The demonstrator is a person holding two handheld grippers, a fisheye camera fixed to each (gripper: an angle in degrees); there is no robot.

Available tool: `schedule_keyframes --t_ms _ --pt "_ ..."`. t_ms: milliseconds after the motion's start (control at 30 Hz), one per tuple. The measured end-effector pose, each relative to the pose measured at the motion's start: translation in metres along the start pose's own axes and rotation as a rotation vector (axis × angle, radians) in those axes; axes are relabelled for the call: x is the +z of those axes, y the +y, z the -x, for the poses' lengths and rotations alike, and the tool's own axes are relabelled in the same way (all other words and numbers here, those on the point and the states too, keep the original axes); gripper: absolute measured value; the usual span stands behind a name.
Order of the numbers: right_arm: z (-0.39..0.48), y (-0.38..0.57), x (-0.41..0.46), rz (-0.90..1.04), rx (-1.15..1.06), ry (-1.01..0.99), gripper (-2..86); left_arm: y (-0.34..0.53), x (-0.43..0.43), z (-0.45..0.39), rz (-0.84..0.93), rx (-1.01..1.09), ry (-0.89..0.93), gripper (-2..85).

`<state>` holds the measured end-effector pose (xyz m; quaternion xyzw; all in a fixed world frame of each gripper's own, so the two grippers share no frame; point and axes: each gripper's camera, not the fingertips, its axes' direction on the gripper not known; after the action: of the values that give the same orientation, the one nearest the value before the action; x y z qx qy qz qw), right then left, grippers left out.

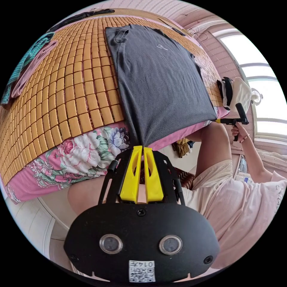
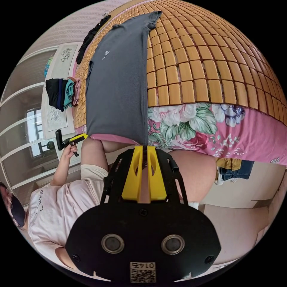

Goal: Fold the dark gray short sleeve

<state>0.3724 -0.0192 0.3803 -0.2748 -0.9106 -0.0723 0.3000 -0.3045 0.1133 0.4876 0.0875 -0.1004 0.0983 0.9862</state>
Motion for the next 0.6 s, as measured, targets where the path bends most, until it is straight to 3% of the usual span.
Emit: schedule_keyframes --t_ms 333,467,600 --pt "0.005 -0.017 0.020 -0.020 0.007 0.057 2.4 0.006 0.006 0.008 0.009 -0.034 -0.065 -0.6" --pt "0.017 -0.017 0.025 -0.117 -0.029 0.072 4.0 0.013 0.016 0.009 -0.036 -0.084 -0.075 1.9" --pt "0.024 -0.022 0.033 -0.048 -0.039 0.164 7.6 0.028 0.008 0.010 -0.100 -0.107 -0.027 4.6"
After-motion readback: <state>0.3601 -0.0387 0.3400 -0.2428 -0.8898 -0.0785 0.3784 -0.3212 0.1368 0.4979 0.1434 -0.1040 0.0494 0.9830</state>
